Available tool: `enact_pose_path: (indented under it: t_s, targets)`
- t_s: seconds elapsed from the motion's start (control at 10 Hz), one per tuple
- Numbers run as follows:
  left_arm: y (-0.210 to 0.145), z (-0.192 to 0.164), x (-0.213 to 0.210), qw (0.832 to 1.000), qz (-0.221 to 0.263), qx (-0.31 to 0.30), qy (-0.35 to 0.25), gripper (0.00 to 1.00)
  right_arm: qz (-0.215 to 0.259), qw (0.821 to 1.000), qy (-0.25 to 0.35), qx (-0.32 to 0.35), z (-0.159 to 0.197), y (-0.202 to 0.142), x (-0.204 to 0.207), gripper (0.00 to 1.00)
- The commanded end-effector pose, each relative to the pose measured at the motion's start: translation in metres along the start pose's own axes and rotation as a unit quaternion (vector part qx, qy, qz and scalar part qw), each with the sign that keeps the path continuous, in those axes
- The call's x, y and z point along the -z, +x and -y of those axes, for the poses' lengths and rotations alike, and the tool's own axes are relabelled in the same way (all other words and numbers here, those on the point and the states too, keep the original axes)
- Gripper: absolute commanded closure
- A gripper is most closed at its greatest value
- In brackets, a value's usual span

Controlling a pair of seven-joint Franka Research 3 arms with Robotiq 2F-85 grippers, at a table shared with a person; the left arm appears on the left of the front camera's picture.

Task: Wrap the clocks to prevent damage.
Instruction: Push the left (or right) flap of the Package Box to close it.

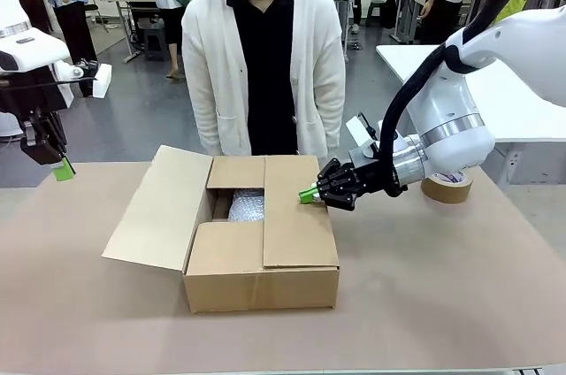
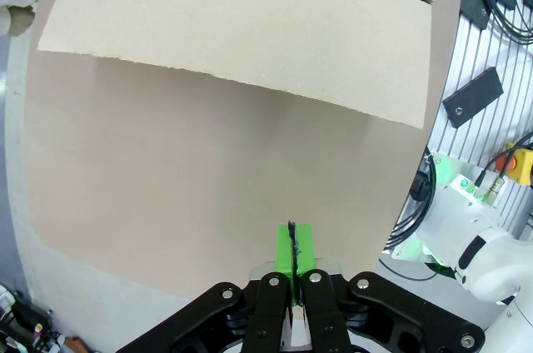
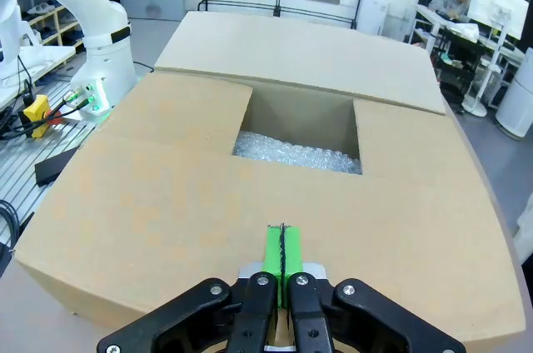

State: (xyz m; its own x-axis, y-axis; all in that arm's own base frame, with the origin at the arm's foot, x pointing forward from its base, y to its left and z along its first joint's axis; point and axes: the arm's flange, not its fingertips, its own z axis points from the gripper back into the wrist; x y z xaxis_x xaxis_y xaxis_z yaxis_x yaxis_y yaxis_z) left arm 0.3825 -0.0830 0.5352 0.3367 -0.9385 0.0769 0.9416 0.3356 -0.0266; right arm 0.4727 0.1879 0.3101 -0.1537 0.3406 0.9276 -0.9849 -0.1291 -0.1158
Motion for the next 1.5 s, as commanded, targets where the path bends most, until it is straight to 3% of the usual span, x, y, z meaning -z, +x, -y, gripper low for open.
enact_pose_path:
  t_s: [0.0,0.3,0.4,0.5,0.7,0.8,0.9,1.0,1.2,1.3,1.4]
  targets:
    - [0.001,0.0,-0.001,1.0,0.002,-0.005,0.002,0.99,-0.006,1.0,-0.002,0.002,-0.001,-0.004,0.002,0.99]
    - [0.0,0.0,0.0,1.0,0.0,0.0,0.0,0.99,-0.006,1.0,-0.002,0.002,-0.001,-0.004,0.002,0.99]
    - [-0.02,0.009,0.002,0.988,0.112,0.088,-0.061,0.99,-0.006,1.0,-0.002,0.002,-0.001,-0.004,0.002,0.99]
    - [-0.049,0.012,0.014,0.968,0.207,0.131,-0.053,0.99,-0.006,1.0,-0.002,0.002,-0.001,-0.004,0.002,0.99]
    - [-0.1,-0.028,0.028,0.924,0.358,0.119,-0.061,0.99,-0.006,1.0,-0.002,0.002,-0.001,-0.004,0.002,0.99]
    - [-0.13,-0.001,0.056,0.899,0.425,0.097,-0.038,0.99,-0.006,1.0,-0.002,0.002,-0.001,-0.004,0.002,0.99]
    - [-0.147,-0.004,0.071,0.89,0.444,0.077,-0.064,0.99,-0.006,1.0,-0.002,0.002,-0.001,-0.004,0.002,0.99]
    - [-0.158,-0.035,0.073,0.887,0.445,0.07,-0.1,0.99,-0.006,1.0,-0.002,0.002,-0.001,-0.004,0.002,0.99]
    - [-0.171,-0.017,0.106,0.889,0.447,0.062,-0.082,0.99,-0.006,1.0,-0.002,0.002,-0.001,-0.004,0.002,0.99]
    - [-0.165,-0.034,0.1,0.895,0.429,0.097,-0.077,0.99,-0.006,1.0,-0.002,0.002,-0.001,-0.004,0.002,0.99]
    - [-0.176,-0.013,0.098,0.885,0.454,0.056,-0.09,0.99,-0.006,1.0,-0.002,0.002,-0.001,-0.004,0.002,0.99]
